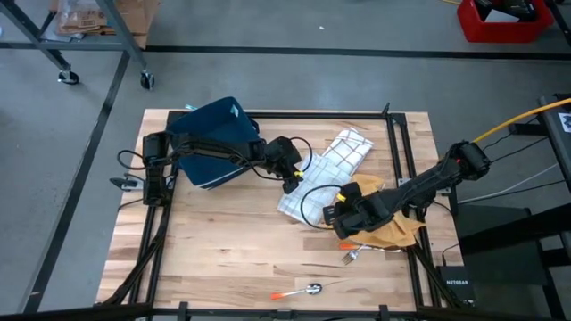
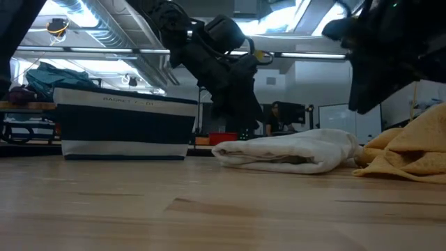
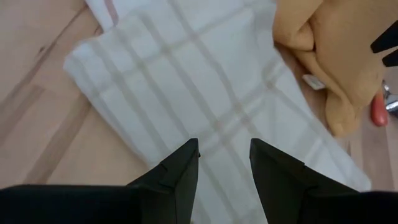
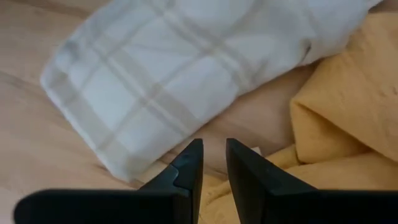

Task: Fold towel
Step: Stack the left white patterned towel on the right white patterned towel

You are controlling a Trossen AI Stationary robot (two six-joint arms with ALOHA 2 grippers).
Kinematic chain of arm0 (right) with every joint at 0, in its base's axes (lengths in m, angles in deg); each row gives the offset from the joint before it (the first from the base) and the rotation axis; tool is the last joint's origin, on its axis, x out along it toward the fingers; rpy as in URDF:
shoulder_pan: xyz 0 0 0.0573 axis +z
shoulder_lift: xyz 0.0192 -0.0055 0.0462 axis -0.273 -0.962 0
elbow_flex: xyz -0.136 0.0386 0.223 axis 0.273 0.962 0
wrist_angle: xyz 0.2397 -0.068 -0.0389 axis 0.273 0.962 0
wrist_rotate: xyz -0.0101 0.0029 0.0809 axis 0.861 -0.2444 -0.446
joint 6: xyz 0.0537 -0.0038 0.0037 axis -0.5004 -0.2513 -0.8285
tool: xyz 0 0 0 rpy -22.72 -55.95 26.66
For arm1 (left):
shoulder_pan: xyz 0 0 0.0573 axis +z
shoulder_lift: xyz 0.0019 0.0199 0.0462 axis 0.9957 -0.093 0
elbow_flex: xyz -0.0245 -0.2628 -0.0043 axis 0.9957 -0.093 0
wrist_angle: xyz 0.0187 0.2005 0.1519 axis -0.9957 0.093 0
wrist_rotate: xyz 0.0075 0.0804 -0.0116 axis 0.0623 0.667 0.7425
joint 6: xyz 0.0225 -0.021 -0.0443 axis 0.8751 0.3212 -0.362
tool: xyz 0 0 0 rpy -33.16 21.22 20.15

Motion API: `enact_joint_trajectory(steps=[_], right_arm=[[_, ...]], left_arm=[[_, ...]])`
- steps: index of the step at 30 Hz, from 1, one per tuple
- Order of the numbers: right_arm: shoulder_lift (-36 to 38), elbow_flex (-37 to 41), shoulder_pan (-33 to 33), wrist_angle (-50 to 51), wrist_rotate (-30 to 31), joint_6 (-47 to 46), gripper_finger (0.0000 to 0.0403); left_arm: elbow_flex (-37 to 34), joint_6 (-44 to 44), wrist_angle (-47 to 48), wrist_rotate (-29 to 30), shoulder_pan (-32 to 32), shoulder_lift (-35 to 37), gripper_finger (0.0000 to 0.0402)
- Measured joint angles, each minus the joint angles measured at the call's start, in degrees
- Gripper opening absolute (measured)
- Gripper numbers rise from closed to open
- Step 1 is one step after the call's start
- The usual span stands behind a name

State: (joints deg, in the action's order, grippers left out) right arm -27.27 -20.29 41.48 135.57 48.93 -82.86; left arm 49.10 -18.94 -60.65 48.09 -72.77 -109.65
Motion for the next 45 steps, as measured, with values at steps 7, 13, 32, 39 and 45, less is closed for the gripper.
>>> enact_joint_trajectory(steps=[7, 13, 32, 39, 45], right_arm=[[-2.36, -0.02, -3.88, -1.13, -6.55, 0.19, 0.0074], [-3.20, -0.02, -4.38, -2.52, -6.82, 0.20, 0.0074], [-3.14, -0.02, -4.29, -5.00, -4.40, 0.22, 0.0074], [-3.14, -0.02, -4.31, -4.62, -2.29, -0.14, 0.0074], [-3.14, -0.04, -4.29, -8.45, -1.86, 5.45, 0.0106]], left_arm=[[0.00, 0.09, 0.38, 0.10, 0.97, -0.70, 0.0136], [0.00, 3.85, -0.13, 0.99, 0.82, -0.70, 0.0136], [0.00, -0.05, 0.59, 1.55, 0.48, -0.68, 0.0136], [-0.01, 0.18, 0.73, 1.55, 0.49, -0.68, 0.0136], [0.00, 0.25, 0.74, 1.55, 0.47, -0.68, 0.0136]])
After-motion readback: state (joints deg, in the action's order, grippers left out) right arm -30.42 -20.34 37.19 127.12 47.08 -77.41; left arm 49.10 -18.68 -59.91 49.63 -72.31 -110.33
